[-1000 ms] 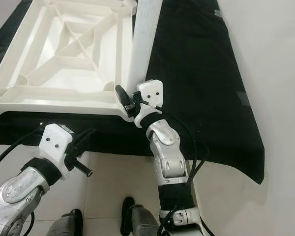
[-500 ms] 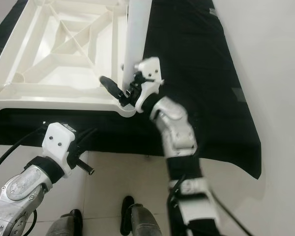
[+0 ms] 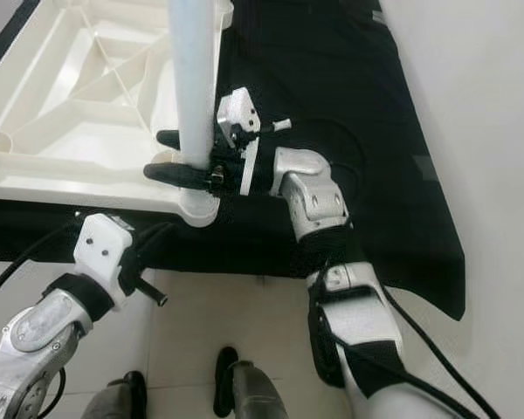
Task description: Building children table
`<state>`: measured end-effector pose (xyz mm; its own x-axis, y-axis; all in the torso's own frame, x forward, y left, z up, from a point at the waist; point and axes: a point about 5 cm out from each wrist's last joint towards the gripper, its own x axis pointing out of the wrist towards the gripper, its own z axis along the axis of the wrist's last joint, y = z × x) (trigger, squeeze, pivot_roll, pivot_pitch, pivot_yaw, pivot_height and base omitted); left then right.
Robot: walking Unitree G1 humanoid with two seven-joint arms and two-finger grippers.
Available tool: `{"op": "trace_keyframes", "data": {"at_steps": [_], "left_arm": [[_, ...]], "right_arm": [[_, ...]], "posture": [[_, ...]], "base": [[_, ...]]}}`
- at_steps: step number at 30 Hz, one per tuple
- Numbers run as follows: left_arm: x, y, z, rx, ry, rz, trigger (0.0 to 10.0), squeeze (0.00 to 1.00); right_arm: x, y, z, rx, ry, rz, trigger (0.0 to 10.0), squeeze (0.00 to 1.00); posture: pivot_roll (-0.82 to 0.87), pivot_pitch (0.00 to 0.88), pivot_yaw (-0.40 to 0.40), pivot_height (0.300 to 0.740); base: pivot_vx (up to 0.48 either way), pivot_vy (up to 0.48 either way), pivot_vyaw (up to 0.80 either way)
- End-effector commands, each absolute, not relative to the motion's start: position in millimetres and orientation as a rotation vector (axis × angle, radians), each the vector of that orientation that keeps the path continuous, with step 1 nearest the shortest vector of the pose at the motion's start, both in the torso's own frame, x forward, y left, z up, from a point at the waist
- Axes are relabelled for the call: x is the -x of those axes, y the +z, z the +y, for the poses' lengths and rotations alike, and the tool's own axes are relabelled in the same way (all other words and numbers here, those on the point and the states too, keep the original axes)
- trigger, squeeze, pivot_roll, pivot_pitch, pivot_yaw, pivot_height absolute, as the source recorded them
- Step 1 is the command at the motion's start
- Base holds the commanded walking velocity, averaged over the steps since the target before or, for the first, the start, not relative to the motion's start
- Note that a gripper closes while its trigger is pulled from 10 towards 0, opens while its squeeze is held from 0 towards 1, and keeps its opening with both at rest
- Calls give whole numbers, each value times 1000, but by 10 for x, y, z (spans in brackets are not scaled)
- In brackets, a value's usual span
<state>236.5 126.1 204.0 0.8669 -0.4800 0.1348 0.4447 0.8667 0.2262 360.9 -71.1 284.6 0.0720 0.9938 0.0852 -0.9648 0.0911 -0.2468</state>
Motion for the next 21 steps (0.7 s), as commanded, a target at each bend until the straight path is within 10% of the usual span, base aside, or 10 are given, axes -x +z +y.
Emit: {"op": "trace_keyframes", "data": {"at_steps": [1, 8, 12, 16, 21], "left_arm": [[-2349, 1996, 1276, -204, -491, -172, 10000, 0], [-2347, 1986, 1255, -200, -495, -171, 10000, 0], [-2321, 1983, 1273, -197, -492, -167, 10000, 0], [-2298, 1967, 1342, -201, -491, -150, 10000, 0], [-2337, 1985, 1443, -220, -476, -142, 10000, 0]], "right_arm": [[-3608, 2780, -675, 122, 1530, -216, 0, 0], [-3702, 2658, -753, 153, 1451, -175, 0, 0], [-3810, 2365, -968, 105, 1120, -68, 0, 0], [-3689, 1746, -1280, 155, 359, 137, 0, 0], [-3178, 1567, -970, 49, 360, 147, 0, 0]], "posture": [[138, 254, -160, 740], [130, 260, -164, 740], [114, 277, -173, 740], [85, 303, -151, 740], [58, 310, -127, 740]], "base": [[0, 0, 0], [0, 0, 0], [0, 0, 0], [0, 0, 0], [0, 0, 0]]}}
